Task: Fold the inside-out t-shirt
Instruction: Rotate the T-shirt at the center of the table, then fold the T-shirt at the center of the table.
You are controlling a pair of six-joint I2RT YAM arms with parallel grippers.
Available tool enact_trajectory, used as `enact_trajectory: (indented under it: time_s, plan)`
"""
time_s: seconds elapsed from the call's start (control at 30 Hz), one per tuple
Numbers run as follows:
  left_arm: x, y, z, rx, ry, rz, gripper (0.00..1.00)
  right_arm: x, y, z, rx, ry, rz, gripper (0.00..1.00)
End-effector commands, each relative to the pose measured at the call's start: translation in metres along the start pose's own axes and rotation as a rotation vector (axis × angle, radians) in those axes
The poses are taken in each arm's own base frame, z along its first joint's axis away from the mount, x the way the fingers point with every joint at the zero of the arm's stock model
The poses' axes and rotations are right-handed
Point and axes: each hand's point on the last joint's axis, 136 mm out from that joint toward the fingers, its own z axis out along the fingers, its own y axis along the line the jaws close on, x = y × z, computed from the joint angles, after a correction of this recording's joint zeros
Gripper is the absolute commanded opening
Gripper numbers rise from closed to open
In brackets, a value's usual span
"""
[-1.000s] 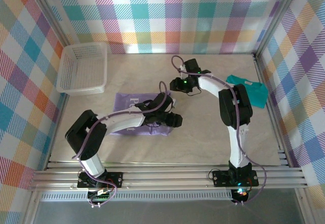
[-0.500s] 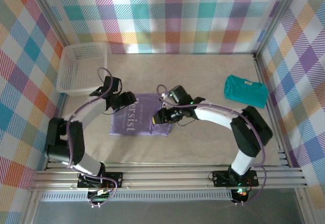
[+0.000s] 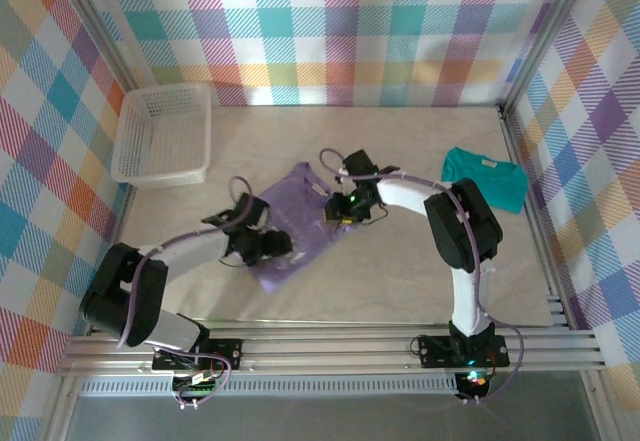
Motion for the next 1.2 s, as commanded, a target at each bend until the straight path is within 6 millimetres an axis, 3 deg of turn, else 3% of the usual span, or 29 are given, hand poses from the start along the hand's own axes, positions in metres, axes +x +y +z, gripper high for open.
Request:
enact_trajectory:
  time_s: [0.0, 0.07, 0.13, 0.23, 0.3, 0.4, 0.47, 0.67, 0.9, 1.17]
  plan:
    - [0.02, -0.096, -0.001, 0.264, 0.035, 0.092, 0.67, -0.057, -0.004, -0.024, 0.032, -0.114, -0.08, 0.42]
    - [0.014, -0.13, -0.01, 0.331, 0.019, 0.185, 0.68, -0.081, 0.009, -0.05, 0.006, -0.186, -0.134, 0.46]
    - [-0.01, -0.14, -0.029, 0.33, -0.07, 0.246, 0.69, -0.09, 0.005, -0.076, 0.021, -0.231, -0.147, 0.5]
    - [-0.065, -0.109, -0.051, 0.261, -0.23, 0.185, 0.71, -0.078, -0.009, -0.091, 0.019, -0.237, -0.102, 0.53]
    - [-0.113, -0.069, -0.055, 0.207, -0.29, 0.078, 0.72, -0.06, -0.017, -0.085, 0.021, -0.207, -0.056, 0.6]
    - [-0.161, -0.03, -0.043, 0.083, -0.291, 0.06, 0.75, -0.048, -0.031, -0.072, 0.04, -0.168, 0.002, 0.67]
    - [-0.185, -0.014, -0.033, 0.053, -0.279, 0.067, 0.79, -0.046, -0.038, -0.066, 0.038, -0.154, 0.028, 0.72]
    - [-0.213, 0.016, 0.006, -0.032, -0.141, 0.121, 0.83, -0.039, -0.042, -0.035, -0.007, -0.069, 0.063, 0.81]
    - [-0.21, 0.009, 0.028, 0.052, -0.011, 0.159, 0.84, -0.03, -0.032, -0.01, -0.07, -0.025, 0.098, 0.8]
    - [-0.203, 0.004, 0.039, 0.138, 0.057, 0.161, 0.78, -0.025, -0.008, 0.014, -0.128, 0.015, 0.121, 0.7]
